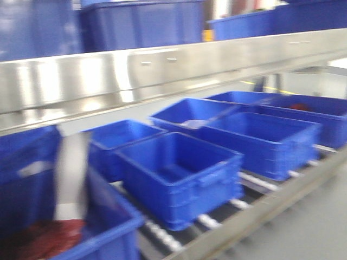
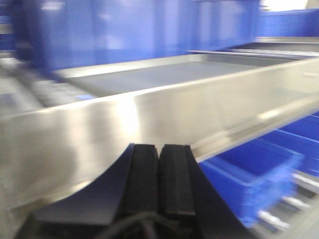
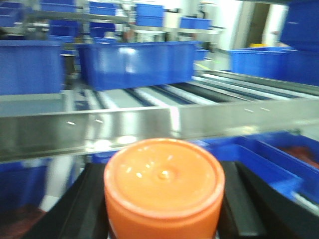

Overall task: Grab orange capacitor from left shelf to right conveyor
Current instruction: 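Drive the base away from the shelf holding the cylinder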

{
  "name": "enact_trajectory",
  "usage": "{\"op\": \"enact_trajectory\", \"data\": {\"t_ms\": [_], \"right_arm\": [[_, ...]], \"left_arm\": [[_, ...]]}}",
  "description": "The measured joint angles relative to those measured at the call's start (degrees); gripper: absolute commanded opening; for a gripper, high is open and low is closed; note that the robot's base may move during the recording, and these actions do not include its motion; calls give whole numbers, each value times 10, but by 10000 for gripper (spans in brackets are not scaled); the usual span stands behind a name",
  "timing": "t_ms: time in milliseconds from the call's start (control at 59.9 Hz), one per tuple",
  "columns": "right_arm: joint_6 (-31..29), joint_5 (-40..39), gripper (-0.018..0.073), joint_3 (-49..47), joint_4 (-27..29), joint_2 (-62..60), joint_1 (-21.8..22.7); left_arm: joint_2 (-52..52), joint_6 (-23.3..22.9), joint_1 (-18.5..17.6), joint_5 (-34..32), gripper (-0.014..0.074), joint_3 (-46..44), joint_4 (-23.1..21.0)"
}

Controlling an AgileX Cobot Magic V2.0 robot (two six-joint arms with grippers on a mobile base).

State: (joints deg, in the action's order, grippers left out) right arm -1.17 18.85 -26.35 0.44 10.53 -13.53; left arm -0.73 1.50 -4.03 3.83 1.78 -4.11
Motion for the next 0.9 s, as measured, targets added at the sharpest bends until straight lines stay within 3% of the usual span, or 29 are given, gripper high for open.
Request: {"op": "enact_trajectory", "data": {"t_ms": [901], "right_arm": [[0, 0, 49, 0, 0, 0, 0]], "left_arm": [[0, 0, 0, 0, -127, 0, 0]]}}
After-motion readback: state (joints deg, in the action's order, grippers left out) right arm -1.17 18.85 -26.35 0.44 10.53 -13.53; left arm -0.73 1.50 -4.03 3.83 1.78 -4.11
